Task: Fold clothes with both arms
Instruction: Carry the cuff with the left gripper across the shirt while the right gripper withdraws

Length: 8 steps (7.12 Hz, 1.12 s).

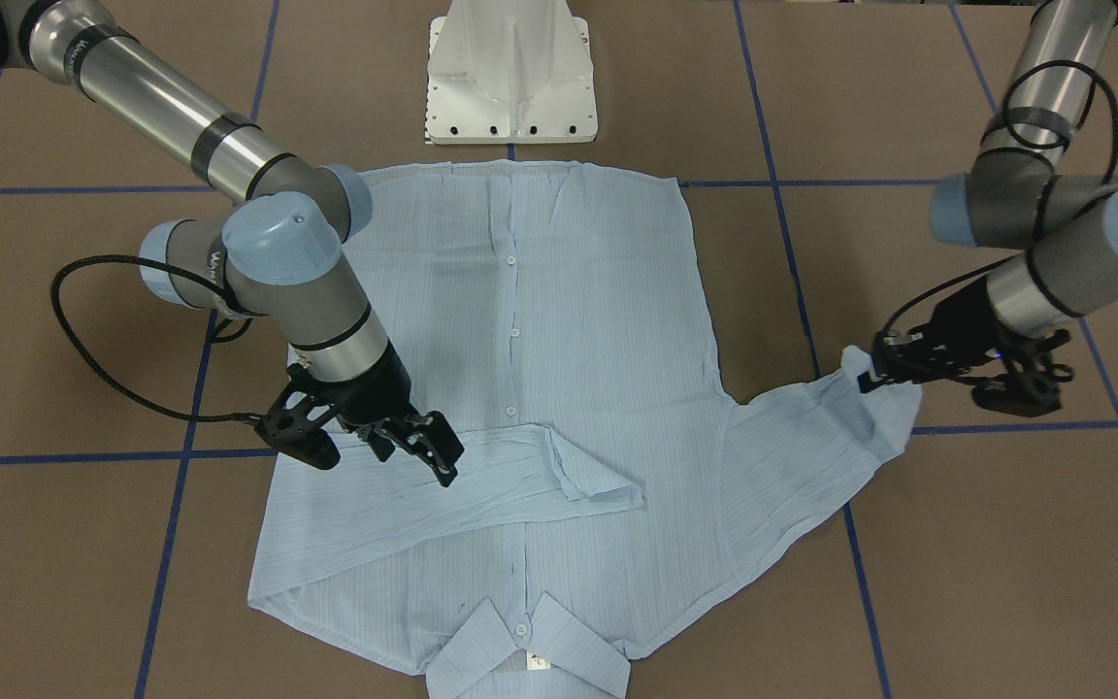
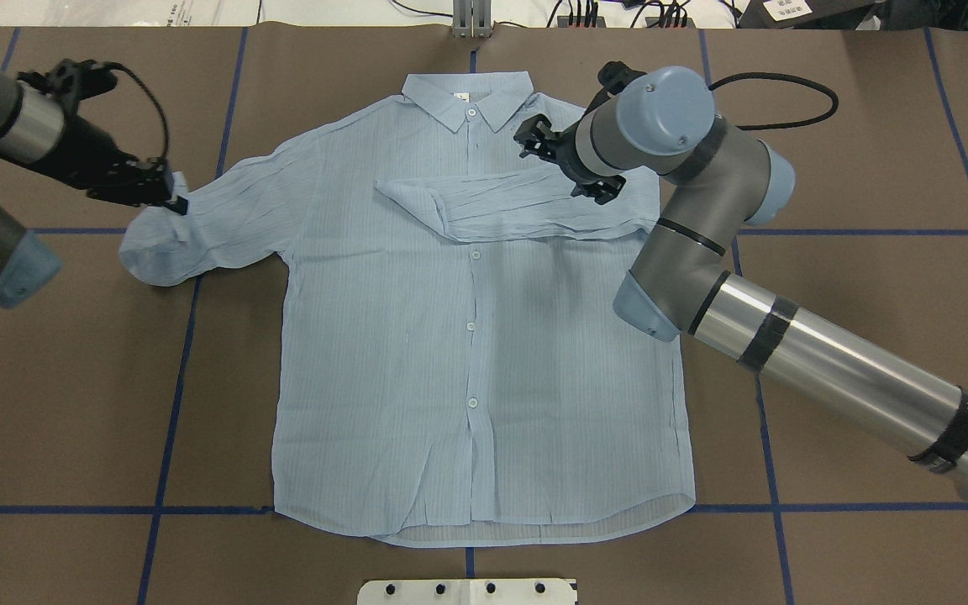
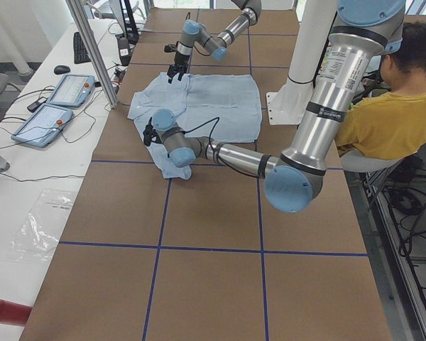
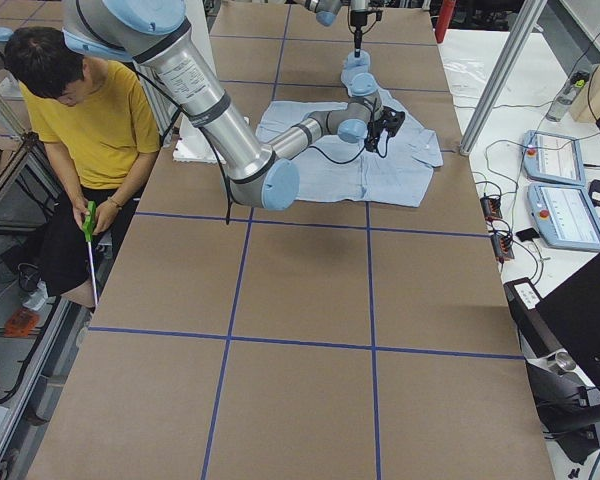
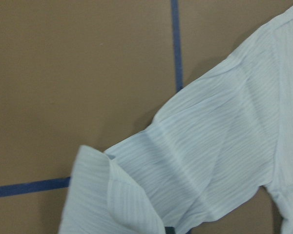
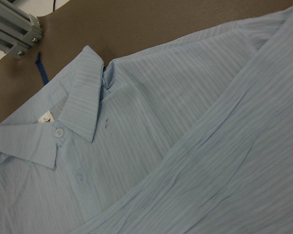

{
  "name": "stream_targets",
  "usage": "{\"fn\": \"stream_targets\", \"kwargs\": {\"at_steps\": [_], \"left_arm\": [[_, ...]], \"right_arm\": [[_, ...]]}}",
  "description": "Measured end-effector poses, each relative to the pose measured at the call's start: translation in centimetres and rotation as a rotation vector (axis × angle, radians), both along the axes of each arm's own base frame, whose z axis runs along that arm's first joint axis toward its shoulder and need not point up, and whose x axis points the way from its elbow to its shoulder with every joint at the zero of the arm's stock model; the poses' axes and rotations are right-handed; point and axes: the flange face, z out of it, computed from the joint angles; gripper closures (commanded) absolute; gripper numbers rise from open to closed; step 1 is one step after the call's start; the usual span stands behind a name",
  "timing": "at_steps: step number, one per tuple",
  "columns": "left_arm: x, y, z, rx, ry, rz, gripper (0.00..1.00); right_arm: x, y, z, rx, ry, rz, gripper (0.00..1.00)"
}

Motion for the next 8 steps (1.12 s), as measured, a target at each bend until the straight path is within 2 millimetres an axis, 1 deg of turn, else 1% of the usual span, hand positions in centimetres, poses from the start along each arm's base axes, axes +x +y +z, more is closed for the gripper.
{"fn": "stream_targets", "kwargs": {"at_steps": [1,2,3,4,6,7,8], "left_arm": [[4.4,-0.8,-4.3,-0.048,0.029,-0.002,1.0],[8.5,-1.6,-8.0,-0.061,0.04,-0.021,1.0],[11.7,-2.5,-11.5,-0.052,0.046,-0.053,1.0],[13.5,-3.4,-14.5,-0.039,0.059,-0.072,1.0],[16.2,-4.7,-21.2,-0.043,0.111,-0.095,1.0],[18.0,-4.2,-23.4,-0.055,0.139,-0.111,1.0],[20.1,-3.0,-24.5,-0.059,0.153,-0.126,1.0]], "right_arm": [[2.2,-0.1,2.9,0.017,-0.014,-0.013,0.0],[4.3,-0.5,5.0,0.026,-0.02,-0.035,0.0],[6.0,-0.8,6.7,0.03,-0.015,-0.053,0.0],[6.7,-0.9,7.9,0.031,-0.005,-0.063,0.0],[7.2,-0.8,9.2,0.029,0.011,-0.071,0.0],[7.2,-0.8,9.5,0.028,0.015,-0.071,0.0],[7.2,-0.8,9.7,0.027,0.018,-0.071,0.0]]}}
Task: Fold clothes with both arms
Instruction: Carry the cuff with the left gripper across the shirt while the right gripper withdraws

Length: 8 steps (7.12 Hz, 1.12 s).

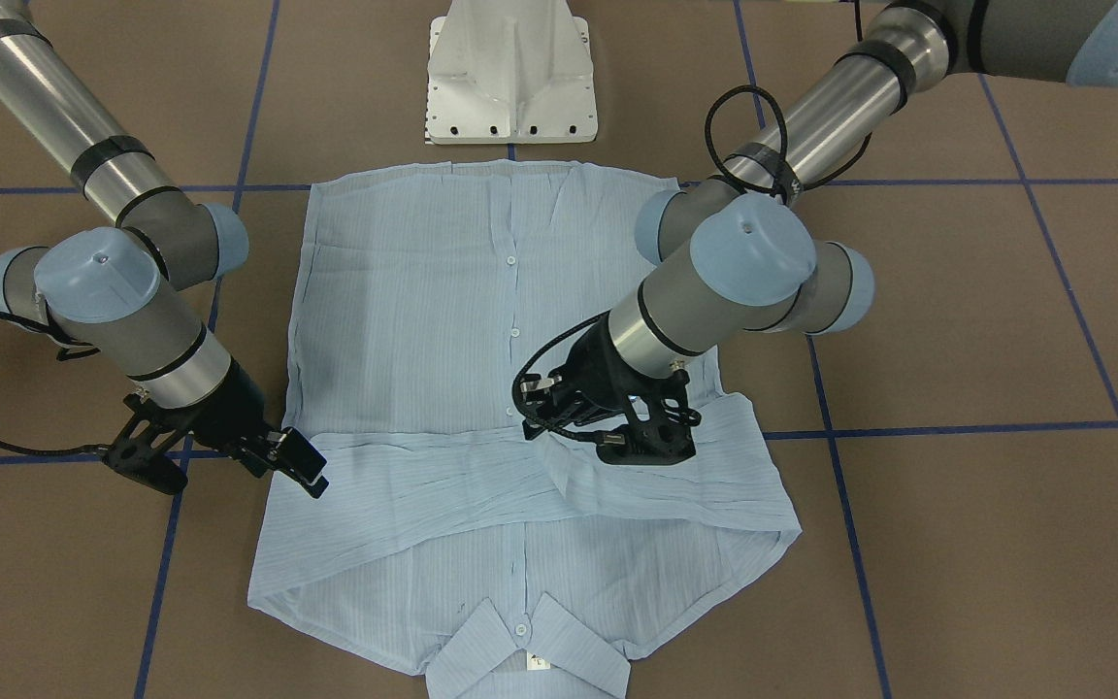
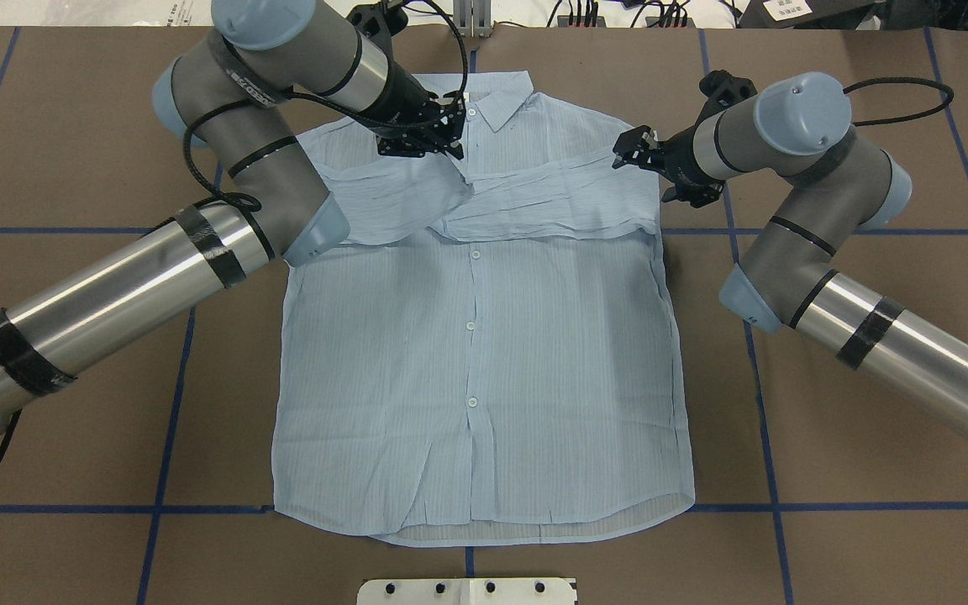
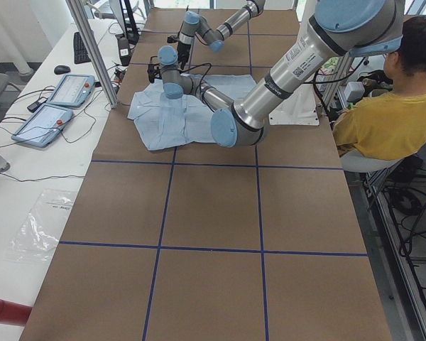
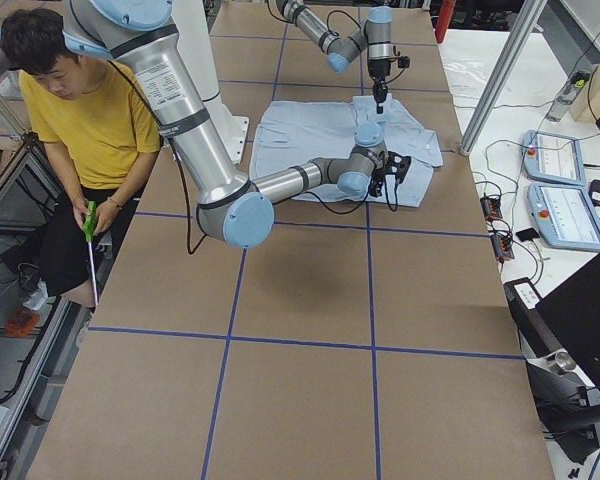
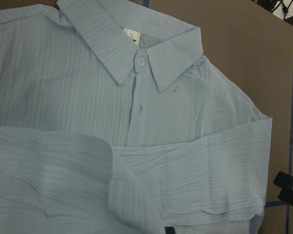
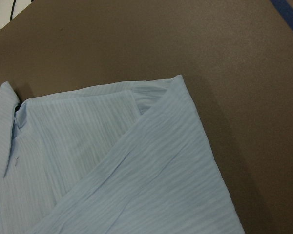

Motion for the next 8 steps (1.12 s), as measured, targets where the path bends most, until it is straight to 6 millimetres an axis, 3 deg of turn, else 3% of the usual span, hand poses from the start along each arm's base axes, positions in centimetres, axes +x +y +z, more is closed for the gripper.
{"fn": "stream_targets", "kwargs": {"at_steps": [2,5,6,7,8], "left_arm": [[3.1,1.7,-1.3,0.012,0.015,-0.009,1.0],[6.0,3.3,-3.0,0.038,0.033,-0.014,1.0],[7.2,4.0,-3.9,0.049,0.038,-0.021,0.92],[8.7,4.8,-4.7,0.061,0.042,-0.032,0.61],[10.0,5.7,-5.1,0.074,0.053,-0.034,0.46]], "right_arm": [[0.8,-0.2,1.0,0.008,0.016,-0.001,0.0],[4.8,-0.9,4.8,0.034,0.072,-0.019,0.0],[5.6,-0.9,5.5,0.032,0.079,-0.02,0.0],[6.1,-0.9,6.0,0.032,0.085,-0.021,0.0],[6.4,-1.0,6.3,0.032,0.088,-0.021,0.0]]}}
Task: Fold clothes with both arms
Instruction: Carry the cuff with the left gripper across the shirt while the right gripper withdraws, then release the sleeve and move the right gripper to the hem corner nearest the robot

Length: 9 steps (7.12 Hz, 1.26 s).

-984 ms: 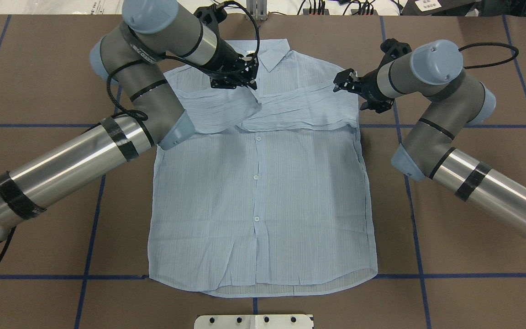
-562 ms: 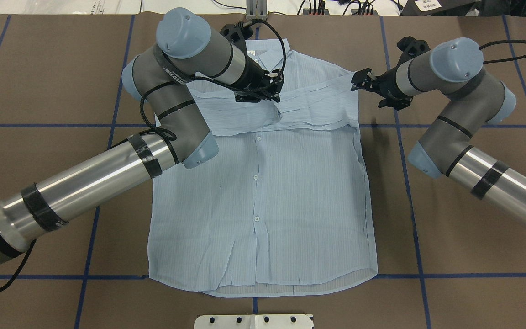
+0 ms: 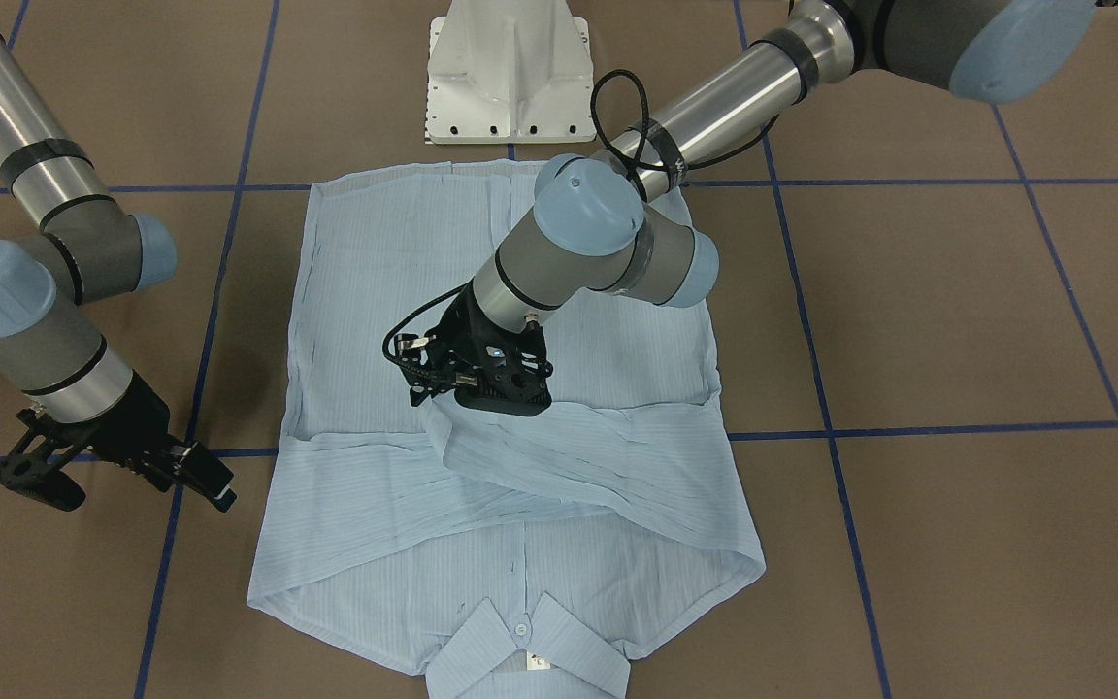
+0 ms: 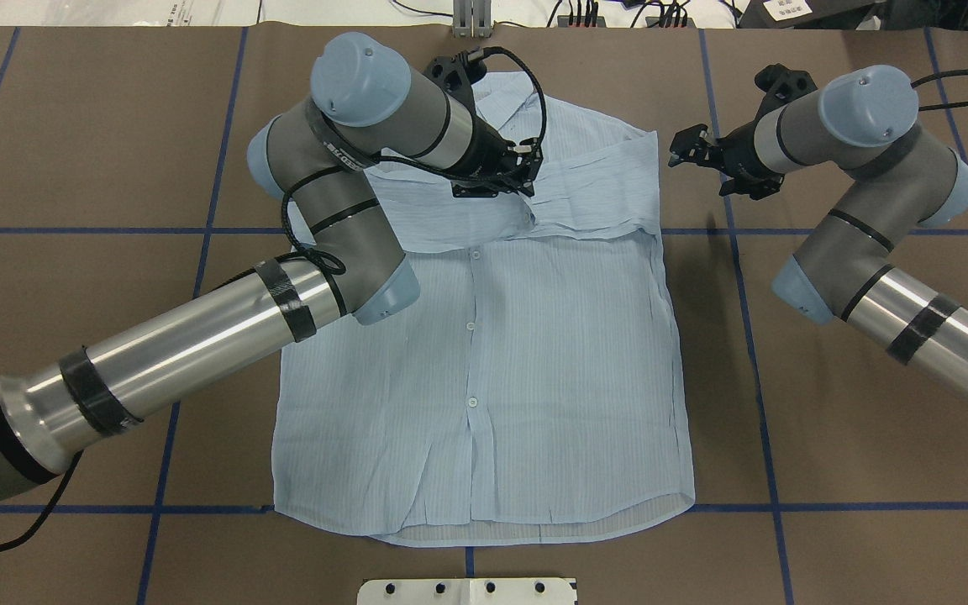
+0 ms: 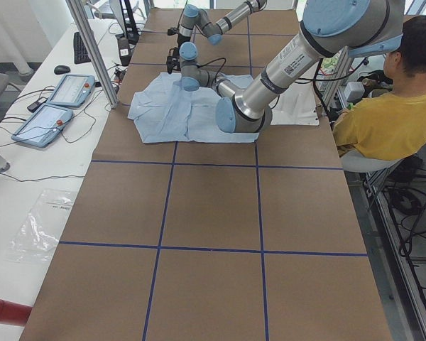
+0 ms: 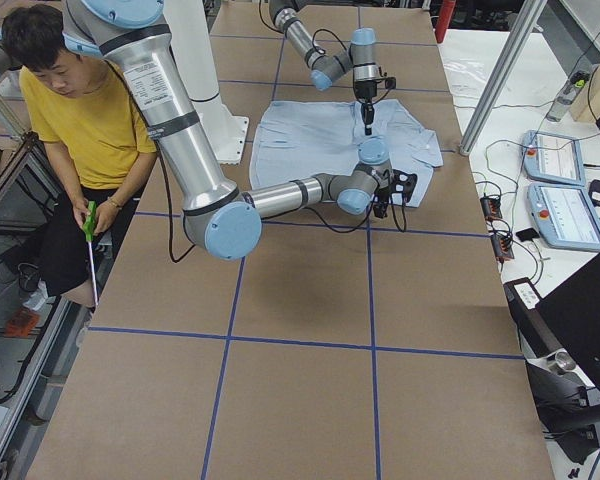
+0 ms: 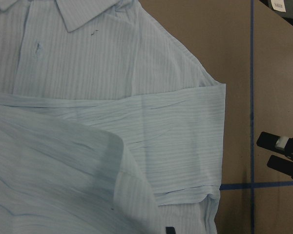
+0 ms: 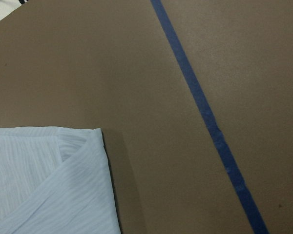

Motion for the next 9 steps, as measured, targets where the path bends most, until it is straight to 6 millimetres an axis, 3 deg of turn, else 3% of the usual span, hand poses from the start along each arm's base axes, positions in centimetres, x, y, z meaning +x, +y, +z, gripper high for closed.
{"fn": "stream_targets", "kwargs": {"at_steps": [1,4,6,7,9], "left_arm": [[0.8,0.8,-0.2,0.013,0.013,0.005,0.14],[1.5,2.0,-0.7,0.026,0.032,0.016,0.14],[-1.3,3.3,0.3,0.046,0.061,0.018,0.19],[-3.7,4.3,2.7,0.056,0.07,0.017,0.21],[-7.4,6.3,8.0,0.05,0.056,0.026,0.21]], "right_arm": [[0.1,0.0,0.0,0.001,0.0,0.0,0.0],[0.1,-0.1,-0.1,0.004,0.0,0.005,0.0],[-0.5,0.6,-1.5,0.003,-0.022,0.008,0.0],[-1.1,2.2,-2.4,-0.028,-0.052,0.015,0.03],[-2.2,8.6,-0.2,-0.109,-0.066,0.016,0.07]]}}
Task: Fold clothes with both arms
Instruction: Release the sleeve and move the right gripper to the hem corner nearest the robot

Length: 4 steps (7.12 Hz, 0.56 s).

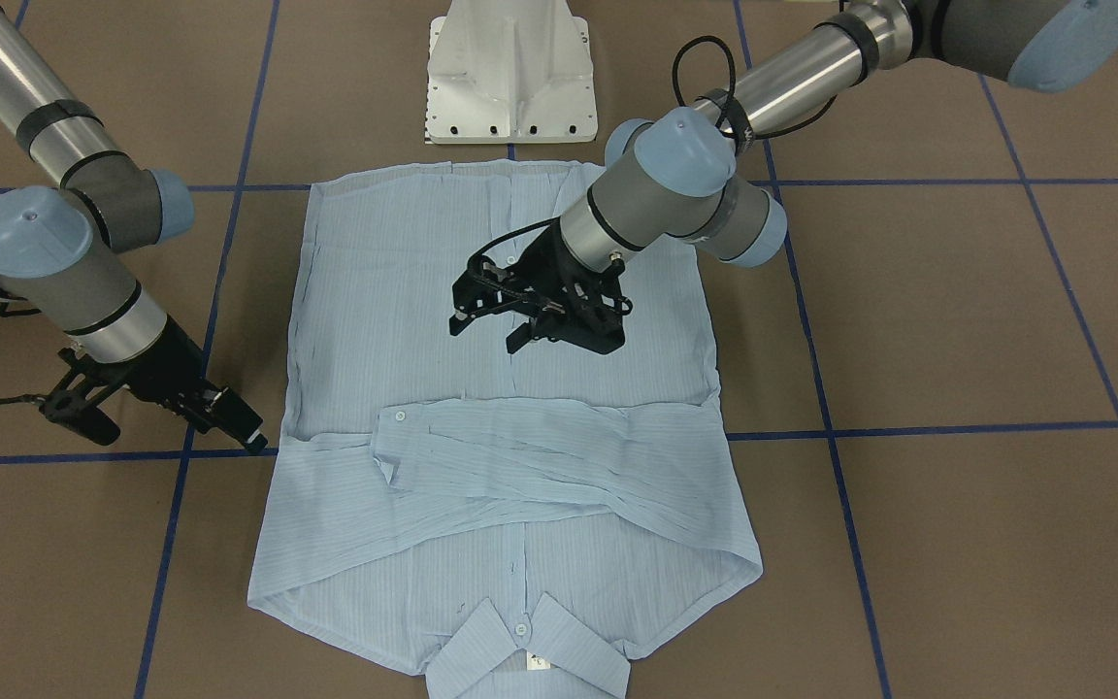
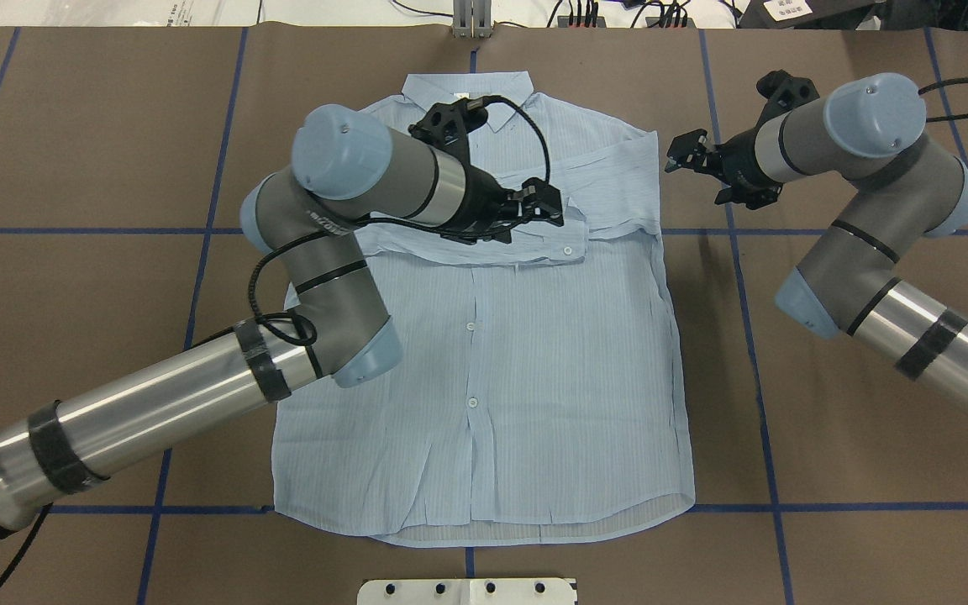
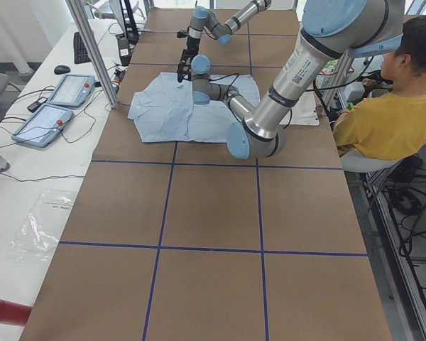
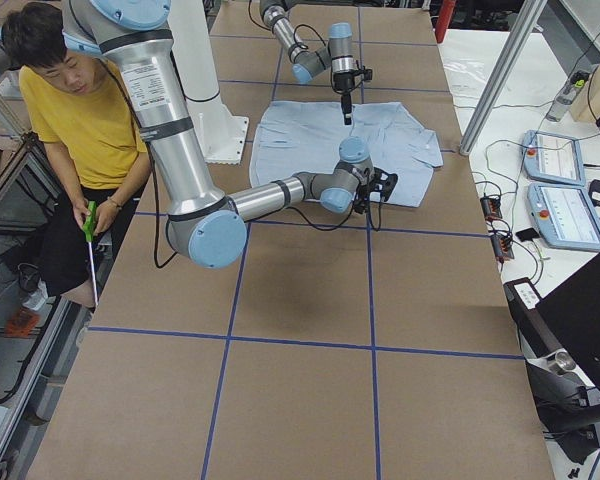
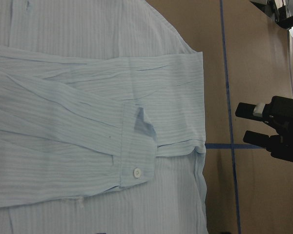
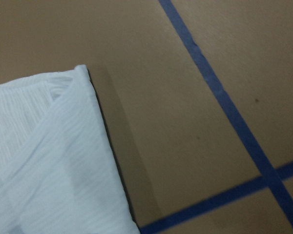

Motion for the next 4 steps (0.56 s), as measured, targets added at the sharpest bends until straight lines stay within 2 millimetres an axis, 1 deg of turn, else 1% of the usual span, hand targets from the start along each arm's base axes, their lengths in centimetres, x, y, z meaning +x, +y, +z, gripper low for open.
{"fn": "stream_targets", "kwargs": {"at_steps": [1,2,3,4], "left_arm": [[-2.1,1.4,3.2,-0.008,-0.014,0.006,0.21],[-4.0,2.6,5.6,-0.008,-0.027,0.008,0.21],[-5.1,2.9,6.8,-0.002,-0.039,0.005,0.21],[-5.8,2.8,7.6,0.007,-0.049,-0.001,0.21]], "right_arm": [[-0.2,4.0,1.3,-0.007,0.024,-0.009,0.08],[0.0,7.2,1.0,-0.011,0.05,-0.022,0.08],[0.2,9.6,-0.8,-0.028,0.08,-0.04,0.08],[0.5,12.2,-3.1,-0.055,0.111,-0.062,0.08]]}}
